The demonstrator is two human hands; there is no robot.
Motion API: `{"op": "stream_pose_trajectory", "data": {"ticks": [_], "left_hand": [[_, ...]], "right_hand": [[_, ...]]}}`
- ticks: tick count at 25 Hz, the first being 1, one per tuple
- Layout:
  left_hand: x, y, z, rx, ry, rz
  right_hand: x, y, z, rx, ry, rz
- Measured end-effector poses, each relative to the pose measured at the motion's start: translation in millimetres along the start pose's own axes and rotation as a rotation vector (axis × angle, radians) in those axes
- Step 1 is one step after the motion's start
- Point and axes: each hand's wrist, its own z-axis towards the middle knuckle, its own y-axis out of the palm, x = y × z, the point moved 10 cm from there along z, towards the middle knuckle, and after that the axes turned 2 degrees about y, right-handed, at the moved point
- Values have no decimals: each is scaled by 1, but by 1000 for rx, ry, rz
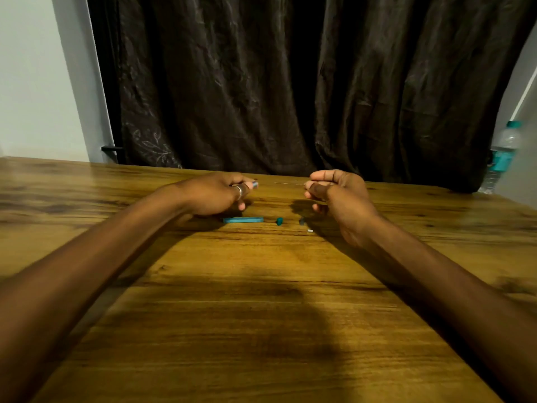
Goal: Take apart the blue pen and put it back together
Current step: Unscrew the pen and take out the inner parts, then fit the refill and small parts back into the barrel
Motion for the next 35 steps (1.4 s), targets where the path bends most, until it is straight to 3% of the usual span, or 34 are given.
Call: {"op": "stream_pose_trajectory", "data": {"ticks": [8,18,35], "left_hand": [[-4,2,0,-114,11,-237],[-4,7,2,-170,38,-316],[2,17,0,-205,79,-225]], "right_hand": [[-8,-2,-1,14,-44,-9],[-27,13,-11,-74,-188,-146],[-30,24,-14,-118,-272,-232]]}}
